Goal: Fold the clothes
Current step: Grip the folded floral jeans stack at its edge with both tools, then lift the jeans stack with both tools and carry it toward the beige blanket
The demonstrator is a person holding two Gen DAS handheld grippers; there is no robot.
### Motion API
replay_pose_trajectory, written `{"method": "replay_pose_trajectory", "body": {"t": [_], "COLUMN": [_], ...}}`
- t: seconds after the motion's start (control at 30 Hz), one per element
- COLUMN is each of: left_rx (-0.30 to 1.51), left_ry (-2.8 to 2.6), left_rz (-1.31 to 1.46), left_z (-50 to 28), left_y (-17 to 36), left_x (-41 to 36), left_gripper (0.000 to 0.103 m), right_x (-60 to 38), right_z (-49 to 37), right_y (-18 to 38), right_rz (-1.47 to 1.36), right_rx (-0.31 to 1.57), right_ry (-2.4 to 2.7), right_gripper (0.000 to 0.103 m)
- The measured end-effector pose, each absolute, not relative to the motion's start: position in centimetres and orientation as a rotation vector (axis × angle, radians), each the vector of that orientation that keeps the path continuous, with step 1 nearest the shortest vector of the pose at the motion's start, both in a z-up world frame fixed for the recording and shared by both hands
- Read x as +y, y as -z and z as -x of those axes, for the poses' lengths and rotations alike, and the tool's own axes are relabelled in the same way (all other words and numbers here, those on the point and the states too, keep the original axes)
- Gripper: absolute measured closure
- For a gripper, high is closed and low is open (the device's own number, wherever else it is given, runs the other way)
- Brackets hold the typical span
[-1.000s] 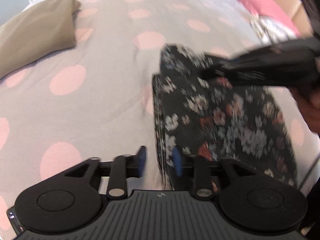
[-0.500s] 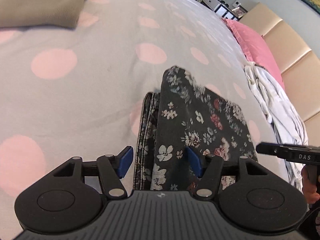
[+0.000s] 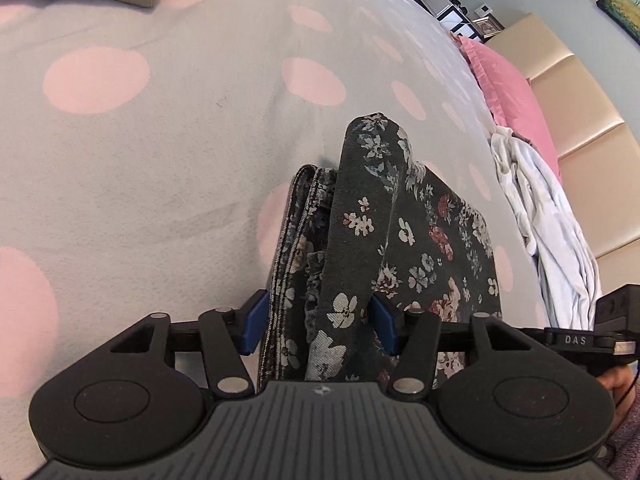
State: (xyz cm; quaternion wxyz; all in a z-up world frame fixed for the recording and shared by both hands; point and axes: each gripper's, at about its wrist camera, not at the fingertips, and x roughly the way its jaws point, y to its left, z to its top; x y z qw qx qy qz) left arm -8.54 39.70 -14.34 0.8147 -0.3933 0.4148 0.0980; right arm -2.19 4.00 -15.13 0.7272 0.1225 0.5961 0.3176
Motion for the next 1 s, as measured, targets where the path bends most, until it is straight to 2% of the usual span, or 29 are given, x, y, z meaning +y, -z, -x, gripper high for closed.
{"method": "replay_pose_trajectory", "body": {"t": [0.07, 0.17, 0.27, 0.33, 0.57, 0.8, 1.0], "left_rx": [0.876, 0.867, 0.854, 0.845, 0.801, 0.724, 0.657], "left_ry": [-0.198, -0.189, -0.191, -0.193, -0.192, -0.212, -0.244], "left_rz": [0.856, 0.872, 0.860, 0.852, 0.851, 0.870, 0.872], "left_z": [8.4, 8.3, 8.6, 8.7, 9.7, 12.7, 16.2], "left_y": [14.5, 14.7, 14.3, 14.0, 12.9, 10.1, 5.8], "left_x": [39.7, 39.7, 39.6, 39.4, 39.4, 40.4, 44.3], "left_gripper": [0.061, 0.064, 0.068, 0.070, 0.078, 0.080, 0.080], "right_x": [4.0, 3.9, 3.8, 3.5, 2.8, 4.6, 10.0], "right_z": [2.0, 1.7, 1.7, 1.7, 2.4, 3.6, 3.5], "right_y": [15.4, 15.8, 15.4, 15.0, 12.4, 8.4, 4.9], "right_rz": [-0.309, -0.366, -0.382, -0.395, -0.437, -0.447, -0.488], "right_rx": [1.315, 1.316, 1.310, 1.296, 1.208, 1.124, 1.104], "right_ry": [-0.700, -0.699, -0.693, -0.707, -0.814, -0.923, -1.023], "right_gripper": [0.062, 0.065, 0.075, 0.090, 0.092, 0.092, 0.092]}}
